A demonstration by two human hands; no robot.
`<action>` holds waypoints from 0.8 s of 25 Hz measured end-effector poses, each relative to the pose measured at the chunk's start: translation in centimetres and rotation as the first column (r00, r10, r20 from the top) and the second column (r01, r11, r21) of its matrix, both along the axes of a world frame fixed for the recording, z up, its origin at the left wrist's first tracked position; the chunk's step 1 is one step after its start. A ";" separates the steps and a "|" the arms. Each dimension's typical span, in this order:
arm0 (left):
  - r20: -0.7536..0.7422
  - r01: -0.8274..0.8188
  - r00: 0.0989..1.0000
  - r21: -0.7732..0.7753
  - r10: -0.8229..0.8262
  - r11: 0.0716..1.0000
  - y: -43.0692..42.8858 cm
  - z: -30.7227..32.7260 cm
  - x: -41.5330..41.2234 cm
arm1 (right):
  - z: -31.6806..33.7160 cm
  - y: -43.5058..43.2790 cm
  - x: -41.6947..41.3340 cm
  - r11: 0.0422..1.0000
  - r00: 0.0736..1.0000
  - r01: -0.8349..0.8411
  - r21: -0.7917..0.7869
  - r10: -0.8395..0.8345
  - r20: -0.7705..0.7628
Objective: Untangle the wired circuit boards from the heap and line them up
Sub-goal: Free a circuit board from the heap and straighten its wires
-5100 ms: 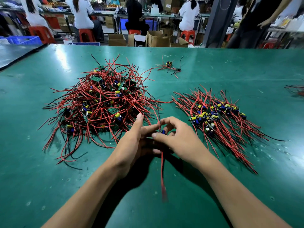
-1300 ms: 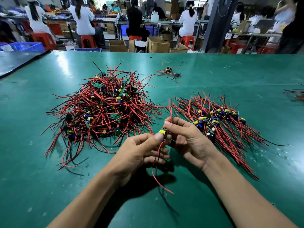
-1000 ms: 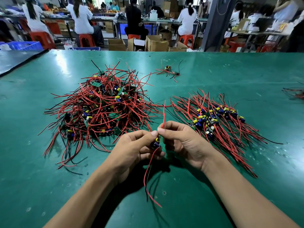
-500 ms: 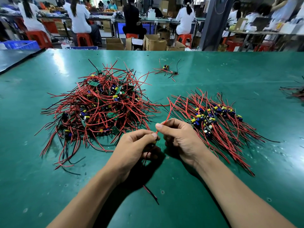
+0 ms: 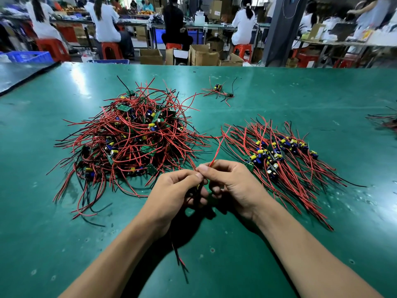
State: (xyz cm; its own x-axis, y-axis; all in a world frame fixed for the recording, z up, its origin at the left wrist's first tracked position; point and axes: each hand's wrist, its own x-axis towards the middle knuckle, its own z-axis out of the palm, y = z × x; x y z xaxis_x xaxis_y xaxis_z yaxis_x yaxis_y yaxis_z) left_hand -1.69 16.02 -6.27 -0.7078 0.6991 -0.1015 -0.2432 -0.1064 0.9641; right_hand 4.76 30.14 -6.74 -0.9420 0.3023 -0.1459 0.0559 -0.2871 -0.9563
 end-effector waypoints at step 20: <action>-0.127 0.096 0.986 -0.106 -0.109 0.990 0.3 -0.1 -0.1 | -0.1 1.7 -1.3 0.838 0.828 0.528 -0.138 -0.544 -0.133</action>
